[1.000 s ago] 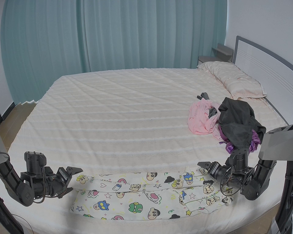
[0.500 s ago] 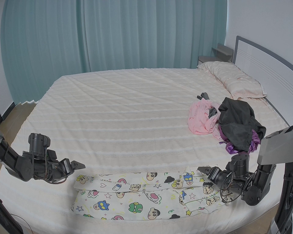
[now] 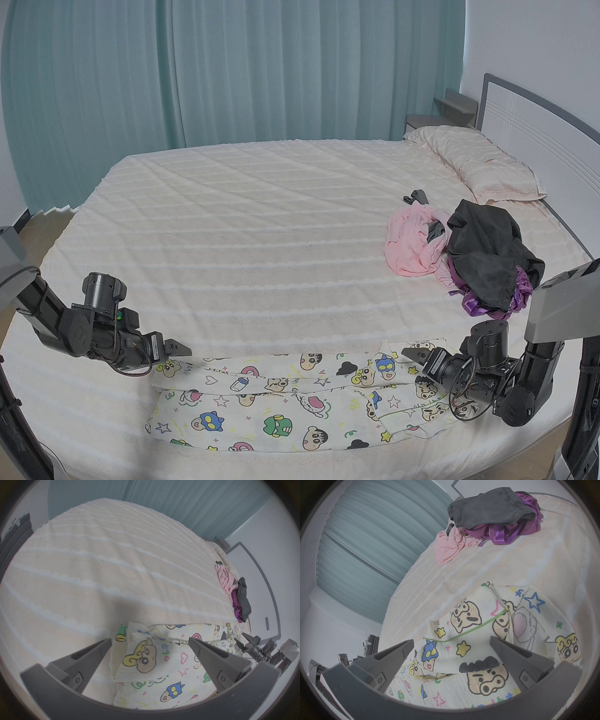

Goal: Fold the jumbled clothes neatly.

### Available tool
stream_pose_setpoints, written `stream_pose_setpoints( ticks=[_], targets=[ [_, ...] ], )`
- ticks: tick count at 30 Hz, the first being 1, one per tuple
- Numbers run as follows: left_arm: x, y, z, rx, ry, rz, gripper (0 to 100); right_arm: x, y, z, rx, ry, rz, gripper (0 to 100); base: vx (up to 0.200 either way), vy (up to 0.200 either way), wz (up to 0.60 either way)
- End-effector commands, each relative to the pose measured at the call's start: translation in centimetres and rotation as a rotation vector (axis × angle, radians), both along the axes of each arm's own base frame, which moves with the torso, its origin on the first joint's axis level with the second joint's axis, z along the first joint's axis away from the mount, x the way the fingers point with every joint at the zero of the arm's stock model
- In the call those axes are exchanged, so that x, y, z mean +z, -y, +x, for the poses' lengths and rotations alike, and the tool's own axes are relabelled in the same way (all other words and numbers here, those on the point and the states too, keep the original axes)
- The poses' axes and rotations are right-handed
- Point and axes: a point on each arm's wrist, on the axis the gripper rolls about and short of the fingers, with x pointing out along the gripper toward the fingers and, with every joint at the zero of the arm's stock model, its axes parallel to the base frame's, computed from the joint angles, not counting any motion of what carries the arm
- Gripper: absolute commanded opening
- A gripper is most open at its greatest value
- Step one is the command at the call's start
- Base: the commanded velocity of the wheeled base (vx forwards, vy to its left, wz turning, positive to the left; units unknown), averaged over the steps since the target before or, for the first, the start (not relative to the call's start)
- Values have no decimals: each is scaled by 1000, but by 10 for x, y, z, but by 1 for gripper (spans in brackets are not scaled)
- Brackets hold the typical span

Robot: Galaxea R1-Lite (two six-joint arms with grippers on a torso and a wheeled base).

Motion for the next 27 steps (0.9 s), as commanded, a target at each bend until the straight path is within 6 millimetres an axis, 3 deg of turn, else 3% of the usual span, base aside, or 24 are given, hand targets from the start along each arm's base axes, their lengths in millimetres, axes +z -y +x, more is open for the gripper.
stream_pose_setpoints(
  ticks=[1, 11, 12, 20, 27],
  targets=[
    [-9, 2, 3, -20, -27, -25, 100, 0, 0, 0, 1, -1, 0, 100, 0, 0, 0],
    [-8, 3, 2, -47, -27, -68, 100, -1, 0, 0, 2, -2, -2, 100, 0, 0, 0],
    [-9, 3, 2, -47, -30, -68, 0, -1, 0, 0, 2, -2, -2, 100, 0, 0, 0],
    [-13, 1, 0, -40, -50, -70, 0, 4, 0, 0, 16, 27, -26, 100, 0, 0, 0],
    [-10, 0, -5, -28, -49, -78, 0, 26, -7, 7, 39, 153, -129, 100, 0, 0, 0]
  ],
)
